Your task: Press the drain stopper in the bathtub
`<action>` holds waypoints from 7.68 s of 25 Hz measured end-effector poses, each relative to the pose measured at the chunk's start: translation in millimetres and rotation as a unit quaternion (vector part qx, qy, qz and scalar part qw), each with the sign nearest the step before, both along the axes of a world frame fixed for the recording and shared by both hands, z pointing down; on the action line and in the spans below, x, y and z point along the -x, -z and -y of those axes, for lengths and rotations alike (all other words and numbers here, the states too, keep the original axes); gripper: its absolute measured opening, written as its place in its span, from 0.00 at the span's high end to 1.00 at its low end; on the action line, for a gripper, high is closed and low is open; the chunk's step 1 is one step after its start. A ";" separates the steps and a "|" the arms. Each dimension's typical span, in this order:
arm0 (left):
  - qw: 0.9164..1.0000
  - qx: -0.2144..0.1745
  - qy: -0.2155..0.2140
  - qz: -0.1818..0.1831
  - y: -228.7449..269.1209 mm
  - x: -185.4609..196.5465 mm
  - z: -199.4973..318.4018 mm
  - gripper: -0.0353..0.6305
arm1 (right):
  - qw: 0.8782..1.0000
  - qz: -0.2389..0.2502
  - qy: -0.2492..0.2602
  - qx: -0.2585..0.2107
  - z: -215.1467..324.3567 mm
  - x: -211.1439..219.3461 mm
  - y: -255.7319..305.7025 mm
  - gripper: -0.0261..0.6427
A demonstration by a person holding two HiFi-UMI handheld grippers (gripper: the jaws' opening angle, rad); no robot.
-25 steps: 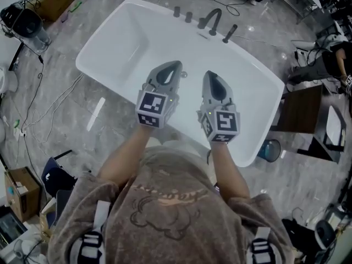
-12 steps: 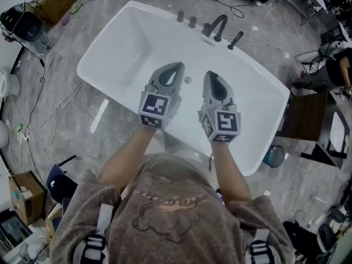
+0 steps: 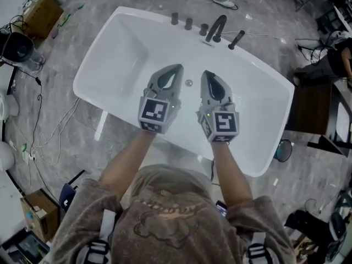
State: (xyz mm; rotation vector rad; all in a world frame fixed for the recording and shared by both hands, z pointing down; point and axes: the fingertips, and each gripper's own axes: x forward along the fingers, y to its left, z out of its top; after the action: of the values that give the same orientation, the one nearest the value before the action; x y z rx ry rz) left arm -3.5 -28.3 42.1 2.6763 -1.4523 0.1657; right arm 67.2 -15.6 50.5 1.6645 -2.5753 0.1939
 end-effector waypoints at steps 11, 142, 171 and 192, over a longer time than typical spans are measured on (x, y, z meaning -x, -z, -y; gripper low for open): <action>1.000 -0.007 -0.025 0.000 -46.1 10.4 60.6 0.95 | 0.999 0.000 -0.045 0.016 55.0 9.9 -51.8 0.96; 0.990 0.116 -0.076 -0.006 -524.4 -1.2 164.4 0.94 | 0.878 -0.123 -0.055 0.460 154.6 -3.5 -807.8 0.96; 0.993 0.117 -0.014 -0.018 -192.2 5.7 93.1 0.95 | 0.920 -0.052 -0.040 0.387 113.1 3.0 -368.0 0.96; 0.993 0.107 -0.039 -0.009 0.3 -14.8 -14.3 0.94 | 0.980 0.015 0.030 0.199 25.4 11.9 -50.8 0.96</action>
State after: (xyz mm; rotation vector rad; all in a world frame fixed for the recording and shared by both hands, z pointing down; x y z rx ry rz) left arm 11.3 -14.0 41.8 2.5542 -1.2486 0.2842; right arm 55.3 -41.0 101.3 1.4448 -2.3951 0.6828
